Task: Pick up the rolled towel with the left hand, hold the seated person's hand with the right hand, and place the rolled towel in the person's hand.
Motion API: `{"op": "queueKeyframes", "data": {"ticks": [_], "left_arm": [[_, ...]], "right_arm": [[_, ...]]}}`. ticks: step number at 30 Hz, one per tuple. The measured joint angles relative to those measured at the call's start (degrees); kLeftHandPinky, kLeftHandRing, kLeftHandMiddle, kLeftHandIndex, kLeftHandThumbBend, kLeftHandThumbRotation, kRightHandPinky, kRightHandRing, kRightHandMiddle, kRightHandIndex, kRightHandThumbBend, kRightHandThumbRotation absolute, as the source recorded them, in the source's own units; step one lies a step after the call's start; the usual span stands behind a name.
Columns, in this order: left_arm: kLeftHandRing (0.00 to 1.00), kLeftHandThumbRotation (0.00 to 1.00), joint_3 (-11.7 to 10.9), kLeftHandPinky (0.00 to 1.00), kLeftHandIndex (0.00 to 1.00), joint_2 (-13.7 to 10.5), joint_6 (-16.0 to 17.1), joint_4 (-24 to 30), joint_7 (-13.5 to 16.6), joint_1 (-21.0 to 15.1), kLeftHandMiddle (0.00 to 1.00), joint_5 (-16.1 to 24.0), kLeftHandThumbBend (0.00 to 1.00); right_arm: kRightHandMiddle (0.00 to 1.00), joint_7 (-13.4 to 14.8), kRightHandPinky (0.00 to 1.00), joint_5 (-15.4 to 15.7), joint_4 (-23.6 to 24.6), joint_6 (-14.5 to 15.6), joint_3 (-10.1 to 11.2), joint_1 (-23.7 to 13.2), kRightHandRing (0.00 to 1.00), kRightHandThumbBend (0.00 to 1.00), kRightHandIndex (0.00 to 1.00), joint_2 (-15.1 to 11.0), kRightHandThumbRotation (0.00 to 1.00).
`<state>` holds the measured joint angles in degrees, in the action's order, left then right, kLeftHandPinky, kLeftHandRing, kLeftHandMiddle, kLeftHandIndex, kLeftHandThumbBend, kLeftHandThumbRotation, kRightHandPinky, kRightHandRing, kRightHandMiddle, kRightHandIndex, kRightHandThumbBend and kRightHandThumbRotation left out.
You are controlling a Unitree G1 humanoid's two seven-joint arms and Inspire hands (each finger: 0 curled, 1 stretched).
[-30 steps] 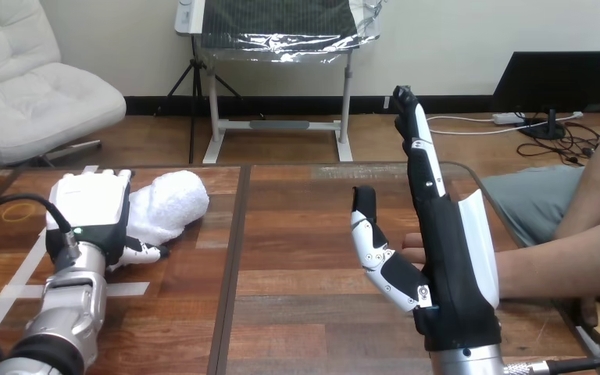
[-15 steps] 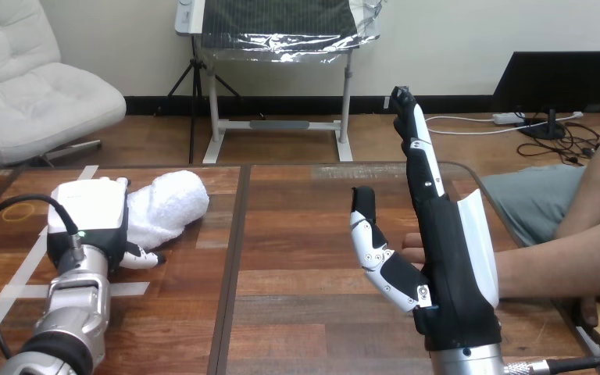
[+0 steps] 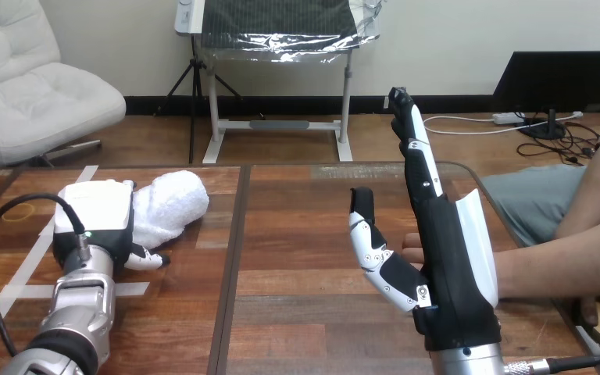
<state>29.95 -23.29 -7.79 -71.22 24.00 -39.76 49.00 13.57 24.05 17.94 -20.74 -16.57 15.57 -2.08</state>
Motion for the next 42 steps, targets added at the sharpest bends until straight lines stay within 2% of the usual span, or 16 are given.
{"op": "queueKeyframes", "data": {"ticks": [8, 14, 15, 20, 23, 26, 33, 42], "left_arm": [[0.8, 0.4, 0.2, 0.78, 0.83, 0.2, 0.9, -0.9, 0.3, -0.3, 0.82, -0.8, 0.76], [0.65, 0.36, 0.3, 0.62, 0.71, 0.2, 2.0, -1.4, 1.8, -0.3, 0.67, -1.6, 0.74], [0.59, 0.34, 0.3, 0.56, 0.68, 0.2, 2.2, -1.5, 2.1, -0.3, 0.62, -1.7, 0.73], [0.51, 0.29, 0.2, 0.47, 0.65, 0.2, 3.7, -1.6, 3.6, -0.5, 0.57, -2.6, 0.71], [0.5, 0.25, 0.1, 0.44, 0.65, 0.1, 4.5, -1.6, 4.5, -0.9, 0.56, -3.3, 0.71], [0.5, 0.16, 0.1, 0.45, 0.64, -0.1, 5.3, -1.6, 5.2, -1.2, 0.56, -3.9, 0.71], [0.41, 0.04, 0.0, 0.37, 0.57, -0.4, 7.2, -1.6, 6.6, -1.6, 0.47, -4.5, 0.7], [0.35, 0.01, 0.1, 0.32, 0.54, -0.4, 8.4, -1.7, 7.7, -1.6, 0.42, -4.5, 0.66]], "right_arm": [[1.0, -0.4, 1.0, -0.1, 0.1, 0.0, 0.6, 0.0, 1.0, 0.0, 1.0, 0.0, 0.0], [1.0, -0.8, 1.0, -0.6, 0.2, 0.0, 1.1, 0.0, 1.0, 0.0, 1.0, -0.1, 0.0], [1.0, -0.9, 1.0, -0.7, 0.2, 0.0, 1.1, 0.0, 1.0, 0.0, 1.0, -0.1, 0.0], [1.0, -1.2, 1.0, -1.0, 0.2, 0.0, 1.5, 0.0, 1.0, 0.0, 1.0, -0.1, 0.0], [1.0, -1.5, 1.0, -1.2, 0.2, 0.0, 1.6, 0.0, 1.0, 0.0, 1.0, -0.1, 0.0], [1.0, -1.8, 1.0, -1.3, 0.2, 0.0, 1.7, 0.0, 1.0, 0.0, 1.0, -0.1, 0.0], [1.0, -2.2, 1.0, -1.6, 0.2, 0.0, 1.8, 0.0, 1.0, 0.0, 1.0, -0.1, 0.0], [1.0, -2.7, 1.0, -1.9, 0.2, 0.0, 1.9, 0.0, 1.0, 0.0, 1.0, -0.1, 0.0]]}}
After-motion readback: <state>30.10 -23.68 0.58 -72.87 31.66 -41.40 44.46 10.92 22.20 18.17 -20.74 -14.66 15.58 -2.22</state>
